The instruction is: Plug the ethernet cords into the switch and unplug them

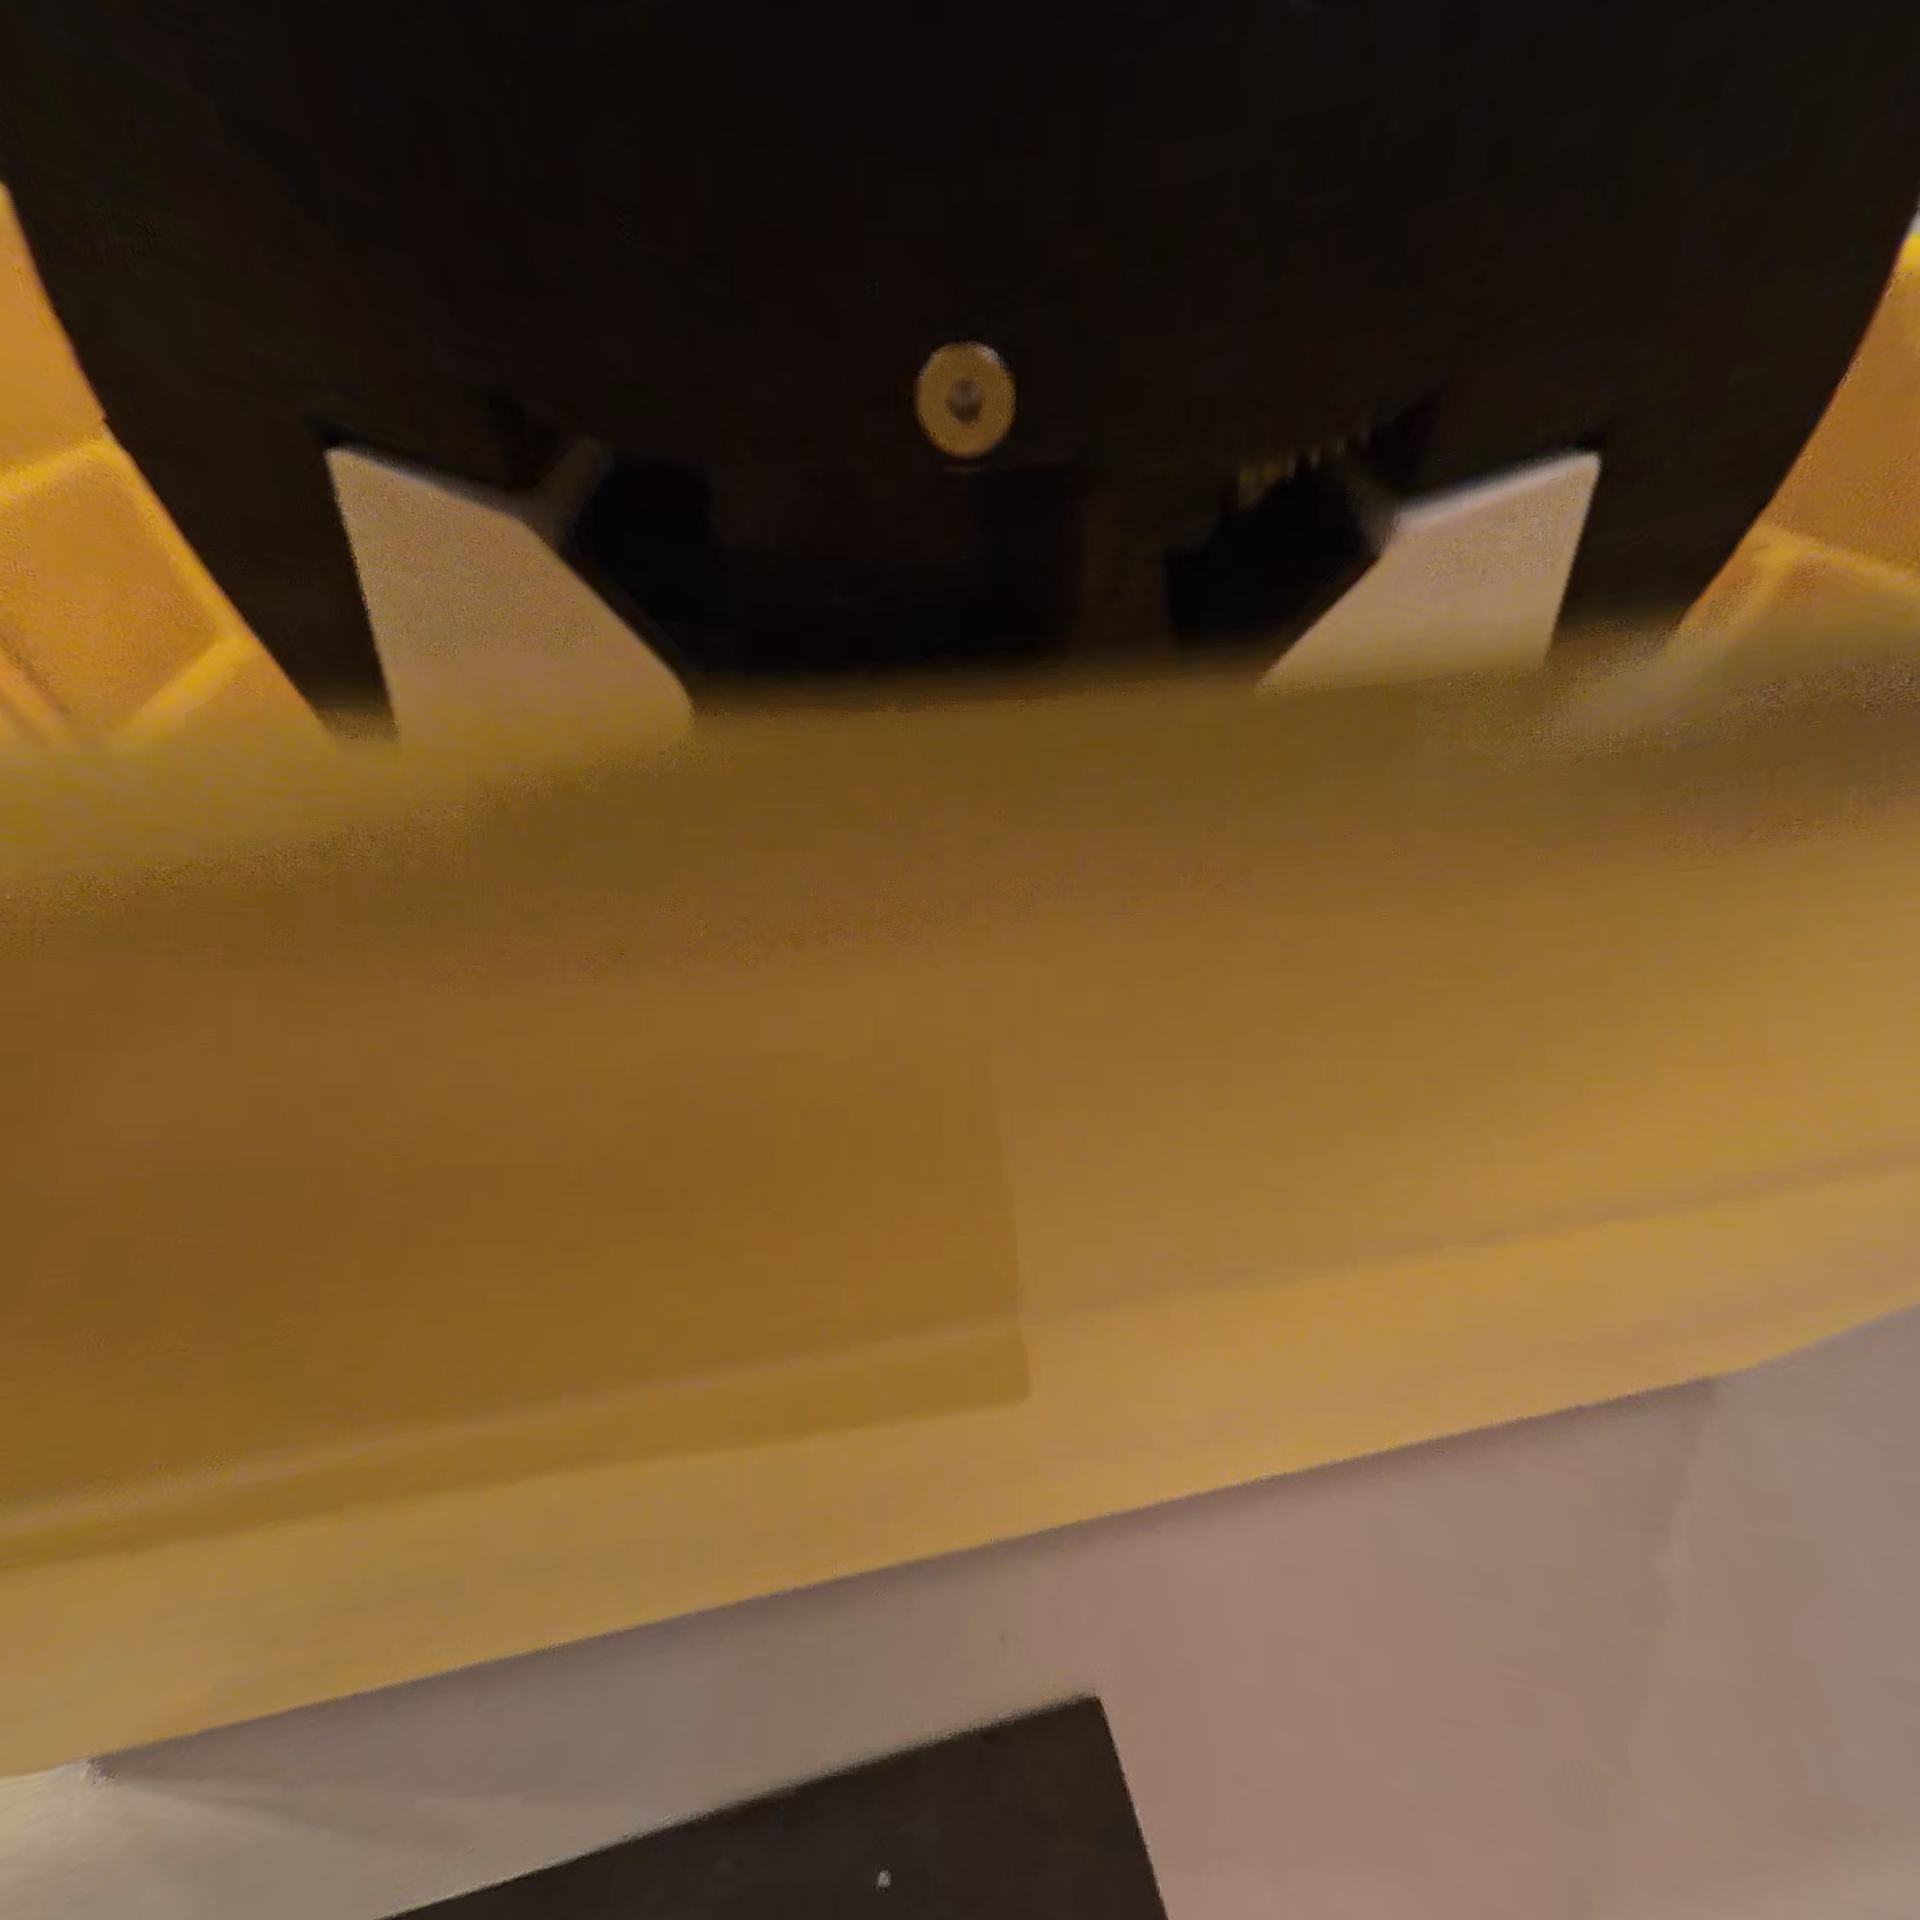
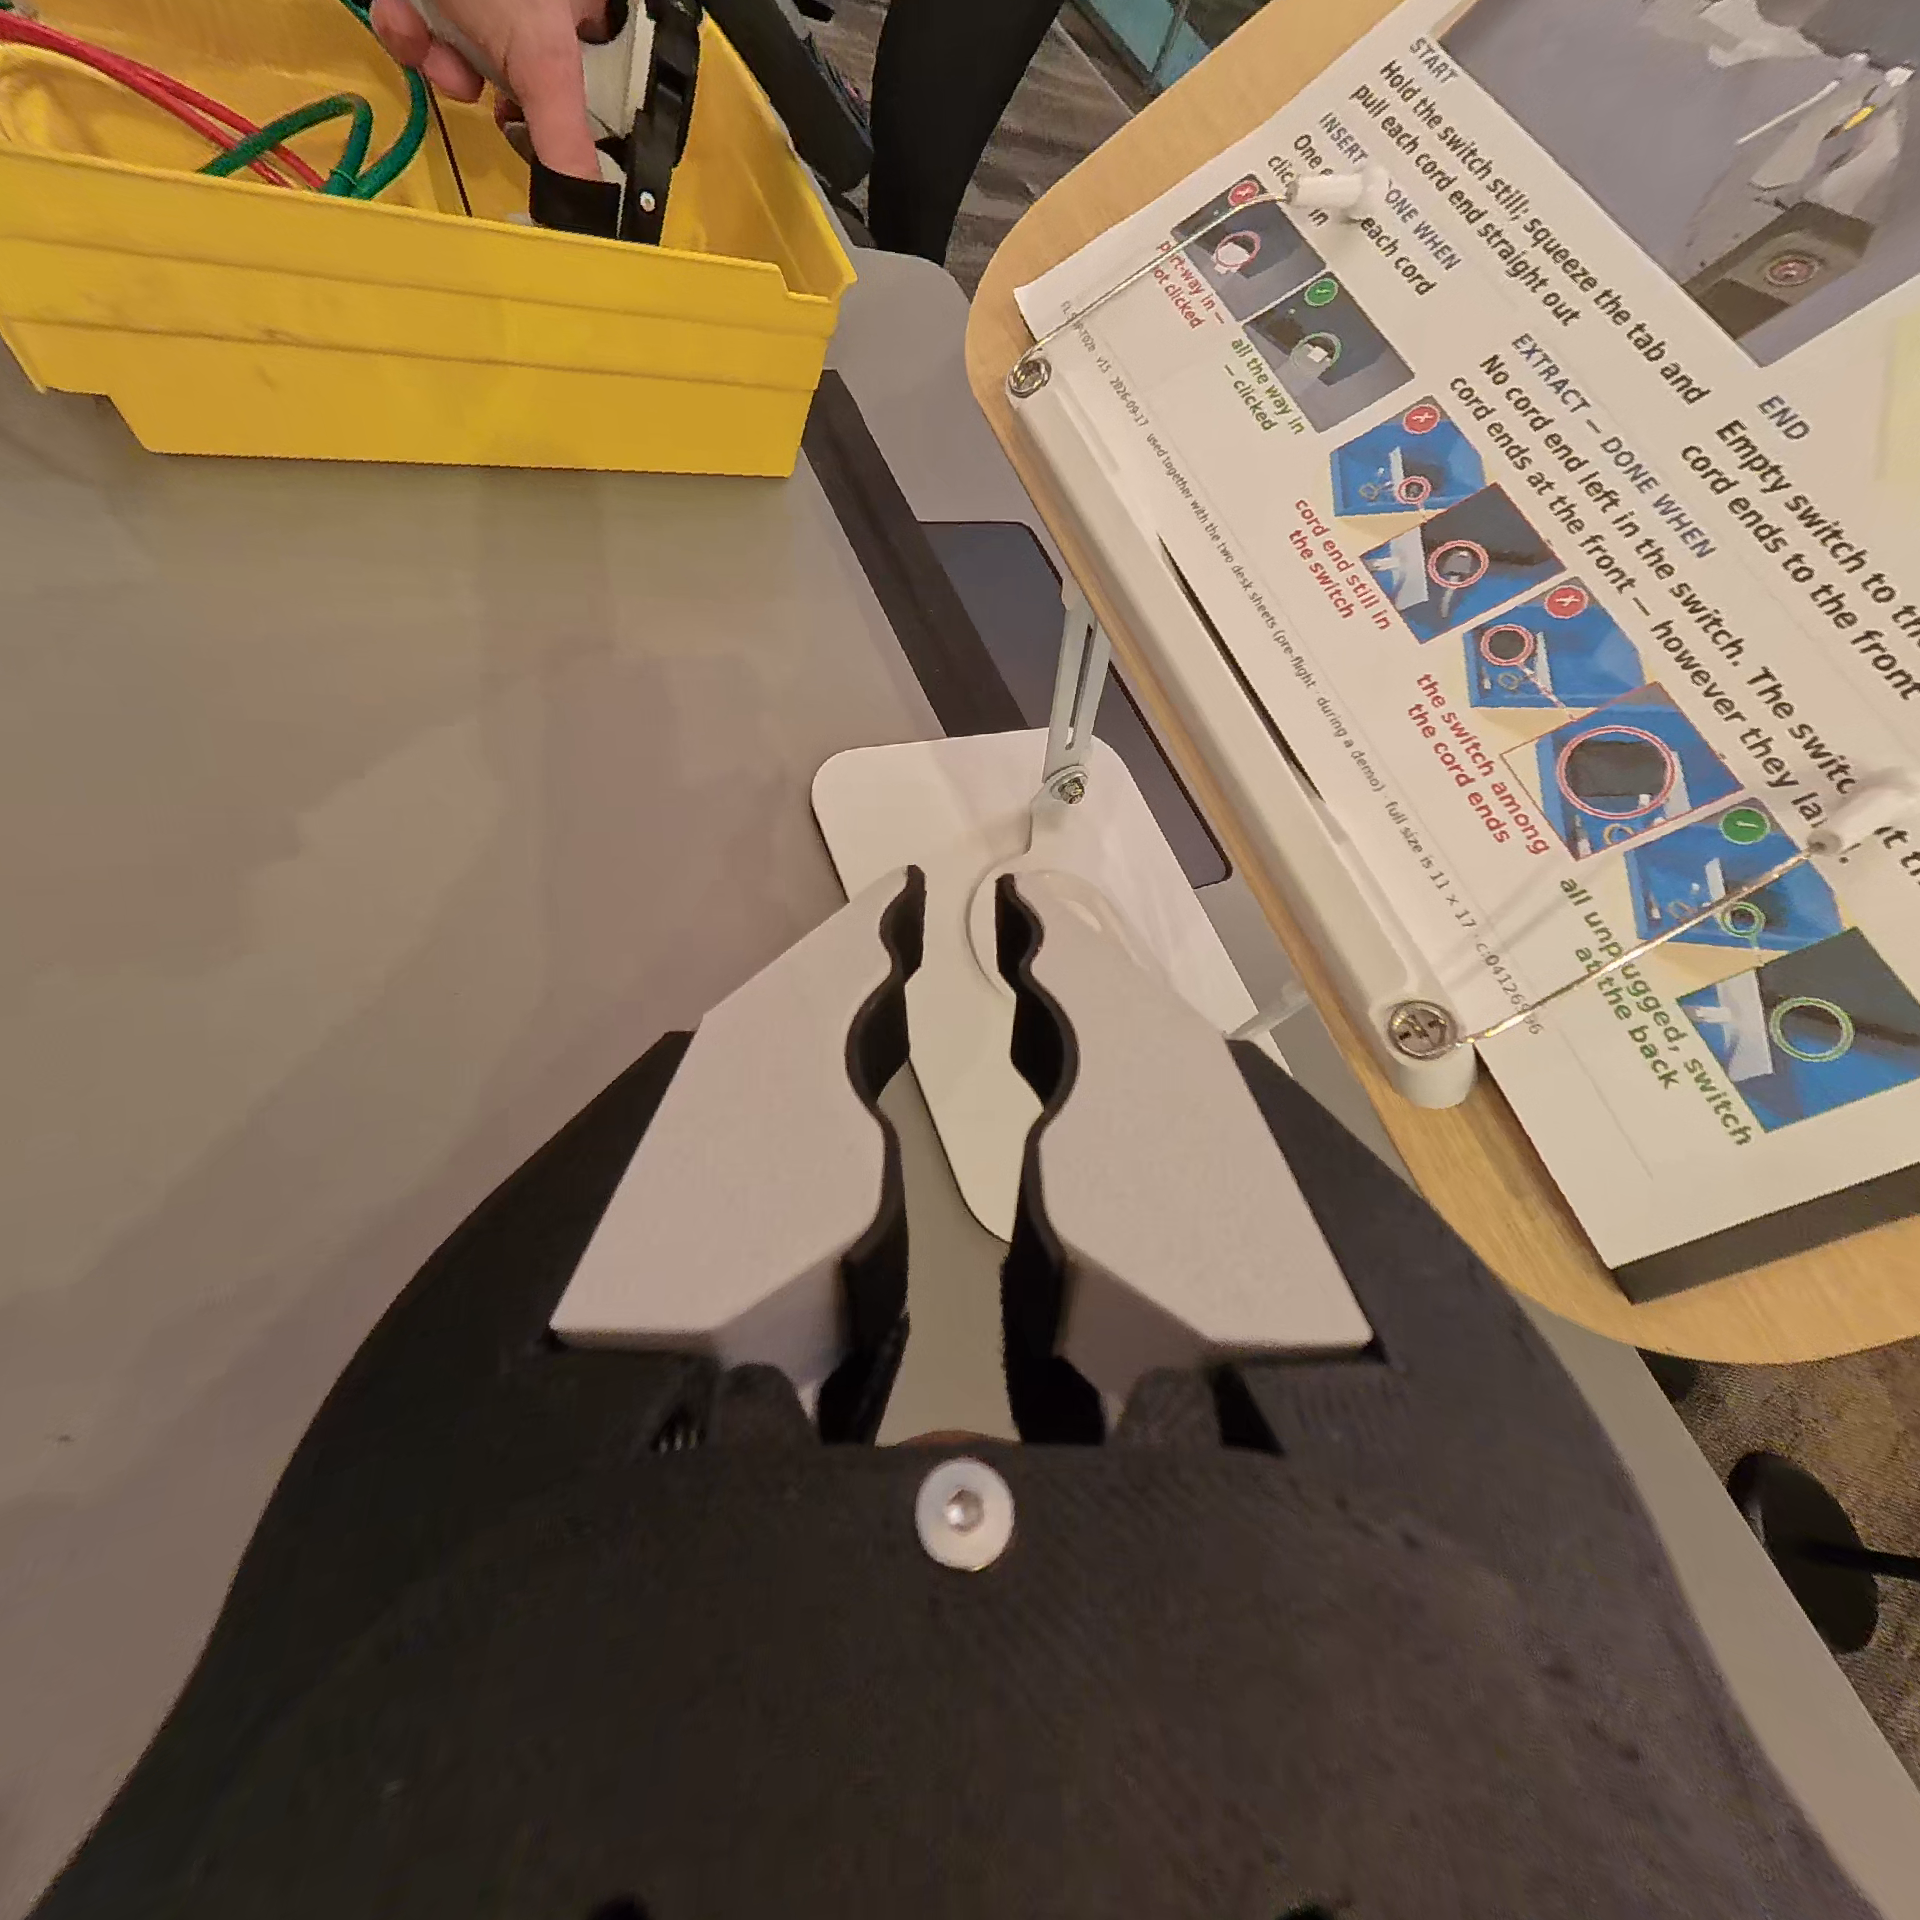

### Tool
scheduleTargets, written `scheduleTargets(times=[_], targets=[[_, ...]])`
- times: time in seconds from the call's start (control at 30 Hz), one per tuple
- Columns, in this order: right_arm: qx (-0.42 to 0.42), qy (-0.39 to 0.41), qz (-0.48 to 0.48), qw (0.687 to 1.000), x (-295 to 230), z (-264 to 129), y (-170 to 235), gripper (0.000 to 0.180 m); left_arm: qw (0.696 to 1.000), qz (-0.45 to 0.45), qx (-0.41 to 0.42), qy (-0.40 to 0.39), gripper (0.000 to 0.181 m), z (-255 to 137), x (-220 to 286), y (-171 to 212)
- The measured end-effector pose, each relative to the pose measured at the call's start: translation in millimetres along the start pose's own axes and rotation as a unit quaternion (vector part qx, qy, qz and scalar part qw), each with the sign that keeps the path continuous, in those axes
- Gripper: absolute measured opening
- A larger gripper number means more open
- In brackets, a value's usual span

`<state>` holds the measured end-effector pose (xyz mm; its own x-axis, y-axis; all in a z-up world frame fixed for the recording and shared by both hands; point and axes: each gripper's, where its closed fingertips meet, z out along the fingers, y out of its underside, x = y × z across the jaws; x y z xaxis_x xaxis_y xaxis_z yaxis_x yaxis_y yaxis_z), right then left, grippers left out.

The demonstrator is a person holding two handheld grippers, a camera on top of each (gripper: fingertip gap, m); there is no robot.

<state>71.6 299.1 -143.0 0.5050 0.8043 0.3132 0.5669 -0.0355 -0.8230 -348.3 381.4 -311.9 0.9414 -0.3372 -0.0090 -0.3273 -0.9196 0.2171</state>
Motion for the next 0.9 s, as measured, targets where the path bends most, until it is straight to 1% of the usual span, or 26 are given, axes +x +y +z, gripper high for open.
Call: scheduleTargets(times=[0.03, 0.2, 0.37, 0.47, 0.53, 0.63, 0.7, 0.77, 0.9], targets=[[0.000, 0.000, 0.001, 1.000, 0.7, -0.7, 0.2, 0.011, 1.000, 0.000, 0.006, -0.002, 0.106, -1.4, -1.3, -1.1], [0.004, 0.002, 0.001, 1.000, 1.4, -2.5, -1.4, 0.011, 0.999, 0.008, 0.045, -0.018, 0.106, -20.9, -9.5, -5.4], [0.007, 0.000, 0.000, 1.000, -0.9, -0.2, -2.7, 0.012, 0.994, 0.027, 0.106, -0.001, 0.106, -49.3, -3.1, -10.1], [0.015, 0.002, -0.003, 1.000, -2.7, 1.6, -6.5, 0.017, 0.986, 0.033, 0.161, 0.016, 0.106, -71.6, 2.7, -11.5], [0.028, 0.012, -0.007, 0.999, -2.2, 1.9, -12.4, 0.025, 0.976, 0.036, 0.211, 0.035, 0.106, -91.8, 11.8, -11.5], [0.057, 0.018, -0.015, 0.998, -5.8, 1.4, -25.5, 0.039, 0.947, 0.051, 0.301, 0.096, 0.105, -128.3, 43.9, -9.4], [0.079, 0.024, -0.027, 0.996, -9.8, 0.8, -36.1, 0.051, 0.921, 0.079, 0.356, 0.139, 0.105, -151.8, 75.0, -5.1], [0.098, 0.021, -0.041, 0.994, -17.5, 0.9, -46.4, 0.059, 0.898, 0.102, 0.396, 0.163, 0.105, -170.4, 105.4, 0.3], [0.116, 0.005, -0.065, 0.991, -36.4, 4.4, -59.7, 0.069, 0.838, 0.157, 0.475, 0.219, 0.105, -205.5, 178.9, 8.4]])
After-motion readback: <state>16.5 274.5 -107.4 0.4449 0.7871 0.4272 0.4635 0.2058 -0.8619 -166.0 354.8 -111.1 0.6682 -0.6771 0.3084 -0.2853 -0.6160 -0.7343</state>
